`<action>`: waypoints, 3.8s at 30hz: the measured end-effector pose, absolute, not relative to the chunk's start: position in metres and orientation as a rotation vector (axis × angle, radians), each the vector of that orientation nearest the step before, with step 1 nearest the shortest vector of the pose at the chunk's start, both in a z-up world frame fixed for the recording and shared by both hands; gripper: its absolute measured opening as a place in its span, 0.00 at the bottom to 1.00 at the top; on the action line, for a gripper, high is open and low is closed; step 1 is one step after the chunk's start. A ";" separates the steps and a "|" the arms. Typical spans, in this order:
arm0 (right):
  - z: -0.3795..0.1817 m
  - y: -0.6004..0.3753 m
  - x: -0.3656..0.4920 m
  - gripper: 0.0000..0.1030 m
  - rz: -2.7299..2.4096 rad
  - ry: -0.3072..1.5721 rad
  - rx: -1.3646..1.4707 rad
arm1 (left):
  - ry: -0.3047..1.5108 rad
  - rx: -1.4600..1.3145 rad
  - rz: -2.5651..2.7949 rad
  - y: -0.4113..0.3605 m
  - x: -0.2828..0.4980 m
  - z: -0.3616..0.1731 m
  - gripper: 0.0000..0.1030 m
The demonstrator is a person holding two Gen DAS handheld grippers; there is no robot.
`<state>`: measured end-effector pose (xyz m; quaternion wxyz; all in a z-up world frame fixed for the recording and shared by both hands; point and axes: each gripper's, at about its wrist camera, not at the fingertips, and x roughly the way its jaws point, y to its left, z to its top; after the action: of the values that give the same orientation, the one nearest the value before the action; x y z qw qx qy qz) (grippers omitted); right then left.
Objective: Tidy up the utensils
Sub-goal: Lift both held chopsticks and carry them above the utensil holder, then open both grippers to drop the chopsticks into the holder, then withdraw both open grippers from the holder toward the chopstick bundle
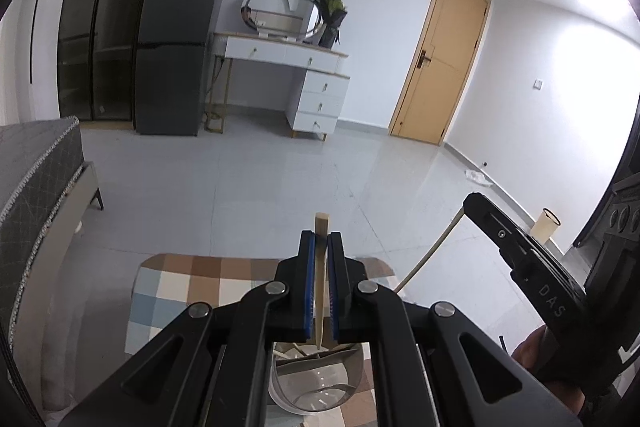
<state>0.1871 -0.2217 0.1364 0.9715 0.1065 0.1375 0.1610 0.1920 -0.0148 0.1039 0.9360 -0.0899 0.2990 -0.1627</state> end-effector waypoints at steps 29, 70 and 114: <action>0.051 -0.225 0.204 0.05 0.357 0.507 0.222 | 0.923 -0.152 -0.401 -0.048 0.210 0.051 0.02; 0.113 -0.249 0.040 0.86 0.259 0.397 0.265 | 0.617 -0.100 -0.107 -0.006 0.039 0.127 0.81; -0.055 -0.204 0.080 0.99 0.266 0.773 0.104 | 0.882 -0.144 0.001 0.014 0.082 -0.050 0.84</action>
<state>0.0804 -0.2041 -0.0552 0.9163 0.0507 0.3755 0.1295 0.0823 0.0139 -0.0499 0.9018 -0.0697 0.4265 0.0004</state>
